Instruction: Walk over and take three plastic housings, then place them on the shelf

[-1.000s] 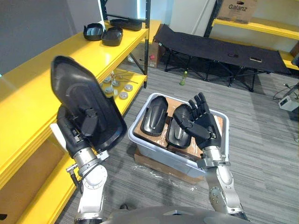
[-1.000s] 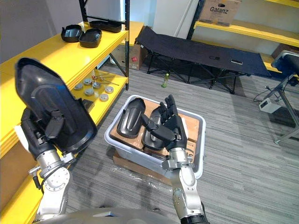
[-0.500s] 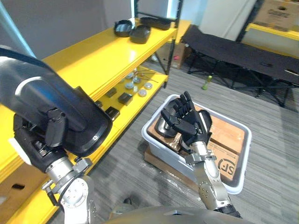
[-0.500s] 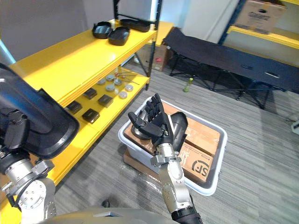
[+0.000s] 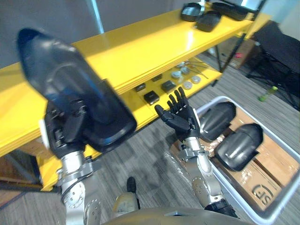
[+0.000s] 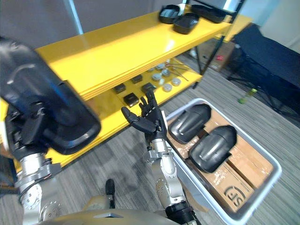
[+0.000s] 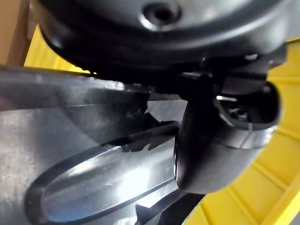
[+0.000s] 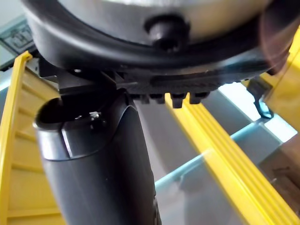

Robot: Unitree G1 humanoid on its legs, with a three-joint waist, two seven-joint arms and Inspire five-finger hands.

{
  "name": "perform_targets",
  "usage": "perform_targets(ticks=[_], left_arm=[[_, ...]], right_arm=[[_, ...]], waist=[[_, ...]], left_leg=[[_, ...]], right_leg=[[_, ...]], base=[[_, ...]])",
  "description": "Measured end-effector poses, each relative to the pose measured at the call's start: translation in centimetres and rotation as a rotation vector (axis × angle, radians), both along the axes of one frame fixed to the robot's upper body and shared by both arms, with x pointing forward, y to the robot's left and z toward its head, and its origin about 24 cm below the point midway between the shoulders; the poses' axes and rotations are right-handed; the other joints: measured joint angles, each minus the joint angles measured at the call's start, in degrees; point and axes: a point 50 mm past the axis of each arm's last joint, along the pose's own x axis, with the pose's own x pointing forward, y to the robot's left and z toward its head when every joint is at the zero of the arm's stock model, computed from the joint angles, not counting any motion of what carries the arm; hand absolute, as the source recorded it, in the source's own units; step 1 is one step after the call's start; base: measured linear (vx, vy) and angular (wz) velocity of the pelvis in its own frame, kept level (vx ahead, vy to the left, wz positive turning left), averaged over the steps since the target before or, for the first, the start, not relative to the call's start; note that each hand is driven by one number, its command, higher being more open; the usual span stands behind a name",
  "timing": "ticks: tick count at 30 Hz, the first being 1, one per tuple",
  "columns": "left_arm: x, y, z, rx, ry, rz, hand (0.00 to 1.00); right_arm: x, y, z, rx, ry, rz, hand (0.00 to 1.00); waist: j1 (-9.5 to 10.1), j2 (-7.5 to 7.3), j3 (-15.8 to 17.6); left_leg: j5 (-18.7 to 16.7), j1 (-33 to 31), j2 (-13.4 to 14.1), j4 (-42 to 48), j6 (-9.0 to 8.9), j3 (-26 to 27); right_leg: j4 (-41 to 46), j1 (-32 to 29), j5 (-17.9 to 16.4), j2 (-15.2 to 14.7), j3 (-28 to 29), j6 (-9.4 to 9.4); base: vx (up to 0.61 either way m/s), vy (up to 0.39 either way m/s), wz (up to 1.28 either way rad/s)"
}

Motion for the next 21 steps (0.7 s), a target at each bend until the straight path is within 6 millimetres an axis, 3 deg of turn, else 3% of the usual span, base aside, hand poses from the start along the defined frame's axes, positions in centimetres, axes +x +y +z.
perform_targets(ticks=[4,10,13,16,17,18,19,20,21], left_arm=[[0.6,-1.0,0.6,0.005,-0.047,-0.077,0.00],[0.6,-0.7,-0.3,-0.061,-0.014,-0.080,0.00],[0.4,-0.8,-0.8,-0.065,0.012,-0.085,0.00],[0.4,-1.2,-1.0,-0.062,0.021,-0.108,0.00],[0.6,-1.2,-0.7,-0.048,0.004,-0.119,0.00],[0.6,-1.1,-0.6,-0.033,0.000,-0.127,0.00],[0.6,-1.1,-0.6,-0.023,0.002,-0.129,0.00],[0.8,-1.0,-0.3,0.001,-0.008,-0.121,0.00],[1.0,-0.9,-0.1,0.021,-0.016,-0.116,0.00]], right_arm=[[-0.3,-0.4,-0.4,-0.005,0.017,-0.011,1.00],[-1.0,-2.0,-1.2,-0.034,0.035,-0.034,1.00],[-0.7,-2.3,-1.0,-0.049,0.021,-0.034,1.00],[-0.4,-2.3,-0.3,-0.038,-0.019,-0.065,1.00],[-0.1,-2.4,0.2,-0.036,-0.045,-0.095,1.00],[0.1,-2.6,0.6,-0.056,-0.063,-0.123,1.00],[0.1,-2.7,0.6,-0.054,-0.066,-0.136,1.00],[0.3,-3.0,0.9,-0.055,-0.085,-0.165,1.00],[0.2,-3.0,1.0,-0.044,-0.090,-0.179,1.00]], waist=[[0.59,0.21,0.00],[1.12,0.32,0.07],[1.46,0.27,0.96],[1.96,-0.19,1.69],[2.04,-1.38,2.44],[2.62,-1.73,2.69],[2.70,-1.89,2.72],[2.50,-0.99,2.74],[2.19,-1.43,2.80]], left_leg=[[3.40,-0.23,-1.35,-2.00,-0.87,-3.20],[3.54,0.28,-1.43,-1.99,-1.32,-4.63],[1.77,-0.73,-1.41,0.88,-1.16,-4.07],[-0.53,-1.83,-2.08,5.37,-0.63,-2.81],[-3.53,-4.19,-2.44,11.65,1.25,-1.55],[-8.60,-6.22,-2.69,20.24,2.08,0.71],[-10.84,-6.27,-3.00,23.37,2.03,1.75],[-15.42,-5.58,-3.54,25.74,2.71,2.26],[-16.22,-4.82,-4.06,25.77,3.18,1.66]], right_leg=[[1.01,0.49,-0.50,0.26,0.56,0.77],[2.21,1.29,-1.75,0.59,2.16,0.98],[4.18,0.76,-3.02,-0.20,2.81,2.24],[6.93,0.36,-5.56,-2.84,2.49,2.60],[9.35,-0.01,-6.97,-4.47,2.37,2.52],[10.95,0.70,-8.06,-5.86,2.10,1.89],[11.55,1.53,-8.37,-6.26,1.90,1.22],[21.97,-0.91,-7.82,-8.40,3.48,-2.80],[30.85,-5.19,-4.92,-11.03,5.64,-7.32]], base=[[0.00,-0.016,0.57],[-0.05,-0.036,0.17],[-0.09,-0.007,-0.07],[-0.08,0.044,0.05],[-0.03,0.095,0.22],[-0.01,0.106,0.16],[0.10,0.132,0.05],[0.13,0.168,0.20],[0.16,0.217,0.26]])
